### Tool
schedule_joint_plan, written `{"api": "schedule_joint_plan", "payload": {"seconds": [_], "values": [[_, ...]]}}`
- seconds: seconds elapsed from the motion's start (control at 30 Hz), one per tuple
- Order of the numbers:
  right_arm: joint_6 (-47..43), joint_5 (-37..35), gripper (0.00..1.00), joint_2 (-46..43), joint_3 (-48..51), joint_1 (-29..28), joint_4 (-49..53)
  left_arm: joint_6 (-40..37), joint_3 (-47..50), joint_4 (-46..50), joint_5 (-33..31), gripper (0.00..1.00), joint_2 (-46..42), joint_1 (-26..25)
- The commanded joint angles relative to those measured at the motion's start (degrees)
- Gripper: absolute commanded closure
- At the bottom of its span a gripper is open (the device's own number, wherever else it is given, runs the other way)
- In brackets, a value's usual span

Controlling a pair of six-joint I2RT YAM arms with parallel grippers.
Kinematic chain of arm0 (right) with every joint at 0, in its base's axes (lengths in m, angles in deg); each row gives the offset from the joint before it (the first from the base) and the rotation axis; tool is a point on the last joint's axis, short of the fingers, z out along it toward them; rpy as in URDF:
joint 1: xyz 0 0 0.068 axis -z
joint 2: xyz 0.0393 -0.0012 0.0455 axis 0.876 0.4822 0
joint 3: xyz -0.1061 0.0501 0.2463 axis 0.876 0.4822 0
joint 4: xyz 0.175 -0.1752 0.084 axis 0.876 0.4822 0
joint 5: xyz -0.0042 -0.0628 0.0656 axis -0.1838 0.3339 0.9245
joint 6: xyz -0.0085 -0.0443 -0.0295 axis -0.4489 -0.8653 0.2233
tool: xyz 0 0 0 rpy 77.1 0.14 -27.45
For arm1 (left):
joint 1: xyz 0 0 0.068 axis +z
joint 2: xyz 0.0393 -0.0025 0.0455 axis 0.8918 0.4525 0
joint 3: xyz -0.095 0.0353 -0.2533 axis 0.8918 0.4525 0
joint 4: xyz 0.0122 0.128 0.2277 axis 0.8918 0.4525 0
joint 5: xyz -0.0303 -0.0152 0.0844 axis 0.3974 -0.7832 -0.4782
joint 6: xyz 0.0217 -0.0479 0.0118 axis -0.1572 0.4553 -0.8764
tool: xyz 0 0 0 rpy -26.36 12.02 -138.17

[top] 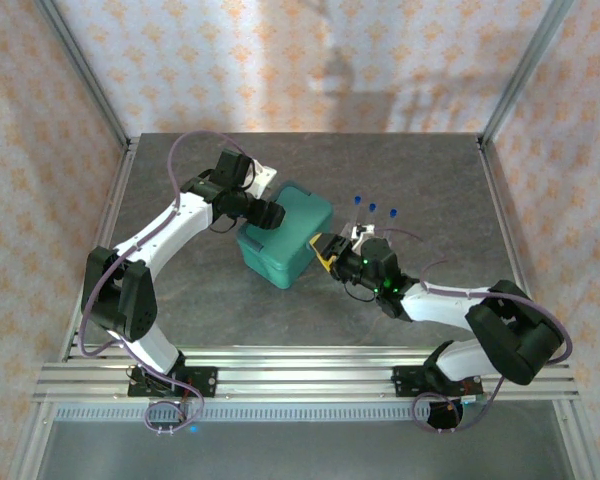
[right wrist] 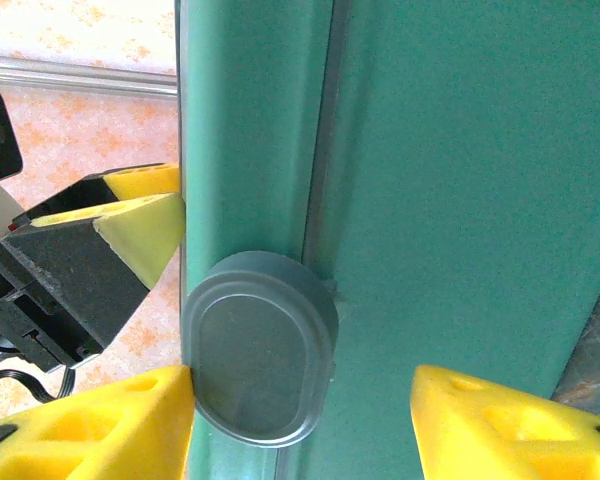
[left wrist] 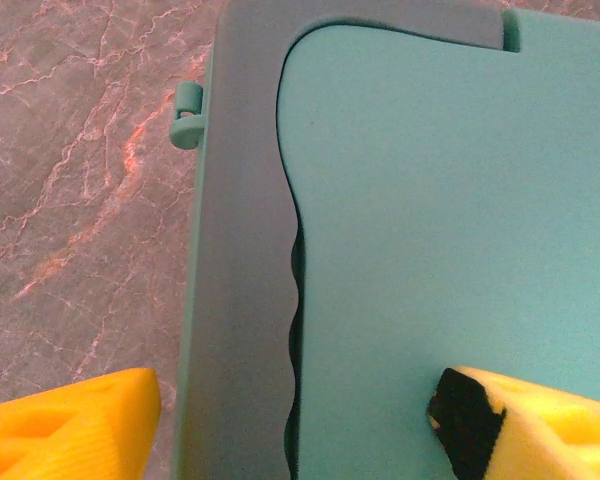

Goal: Organize the chemistry lab equipment

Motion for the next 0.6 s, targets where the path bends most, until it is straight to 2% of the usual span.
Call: {"api": "schedule_joint_plan", "payload": {"seconds": [0.0, 0.57], "values": [[0.05, -1.16, 0.42, 0.08, 1.46, 0.39, 3.07, -0.60, 3.19, 5.05, -0.83, 0.23, 3.77, -1.04], [0.30, -0.19, 0.42, 3.50, 0.32, 0.64, 1.61, -0.66, 3.05, 5.32, -0.30, 0.23, 3.71, -1.06]]}}
